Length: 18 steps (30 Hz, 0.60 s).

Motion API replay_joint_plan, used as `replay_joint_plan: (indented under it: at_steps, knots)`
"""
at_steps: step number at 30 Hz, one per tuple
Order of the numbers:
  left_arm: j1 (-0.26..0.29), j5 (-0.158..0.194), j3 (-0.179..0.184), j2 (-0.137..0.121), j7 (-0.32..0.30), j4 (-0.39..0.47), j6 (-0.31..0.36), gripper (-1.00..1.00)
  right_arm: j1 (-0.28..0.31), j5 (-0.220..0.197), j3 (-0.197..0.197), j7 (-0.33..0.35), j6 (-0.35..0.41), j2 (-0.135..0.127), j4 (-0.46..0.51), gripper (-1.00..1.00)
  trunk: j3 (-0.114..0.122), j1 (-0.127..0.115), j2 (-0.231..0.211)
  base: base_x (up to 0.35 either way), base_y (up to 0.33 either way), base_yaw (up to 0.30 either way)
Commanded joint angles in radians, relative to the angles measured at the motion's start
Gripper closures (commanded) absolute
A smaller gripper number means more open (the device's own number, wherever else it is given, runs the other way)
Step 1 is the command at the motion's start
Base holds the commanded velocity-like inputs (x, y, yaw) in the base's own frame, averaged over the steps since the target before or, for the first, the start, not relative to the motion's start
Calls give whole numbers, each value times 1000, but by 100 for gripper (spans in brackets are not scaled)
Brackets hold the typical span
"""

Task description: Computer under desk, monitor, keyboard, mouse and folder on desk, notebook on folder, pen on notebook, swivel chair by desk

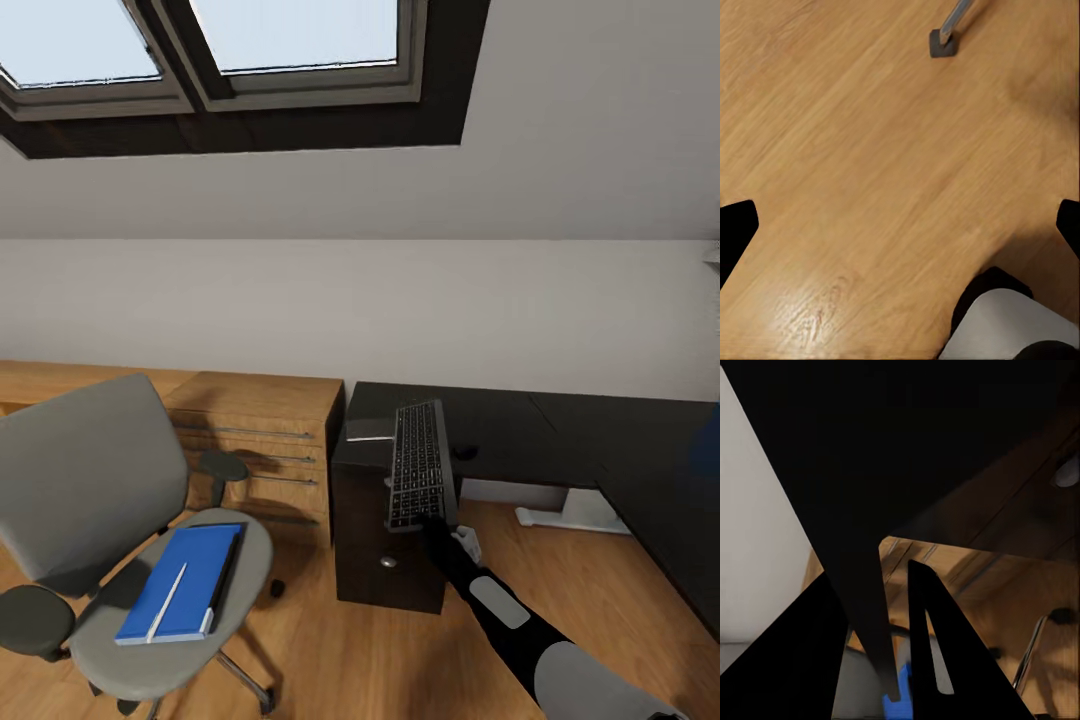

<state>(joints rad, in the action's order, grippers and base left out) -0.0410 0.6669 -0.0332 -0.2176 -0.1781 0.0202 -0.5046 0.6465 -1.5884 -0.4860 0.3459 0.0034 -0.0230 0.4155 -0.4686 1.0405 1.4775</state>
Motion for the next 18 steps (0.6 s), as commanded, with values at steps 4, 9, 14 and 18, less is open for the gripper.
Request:
replay_joint_plan:
  at_steps: [4, 9, 14, 18]
  knots:
    - [0, 7, -4, 23, -10, 1, -1, -100, 1, -10, -6, -2, 20, -2, 0, 100, -1, 0, 1, -44, -68, 0]
    - [0, 5, -5, 36, -11, 1, -4, -100, 1, -10, -5, -8, 89, -23, 2, 100, -1, 0, 1, -7, -12, 0]
    - [0, 4, -4, 38, -11, 1, -9, -100, 1, -9, -4, -10, 165, -49, 5, 100, -1, 0, 1, -1, -2, 0]
    - [0, 5, -3, 39, -14, 1, -10, -100, 1, -9, -5, -10, 203, -66, 11, 100, -1, 0, 1, 0, 0, 0]
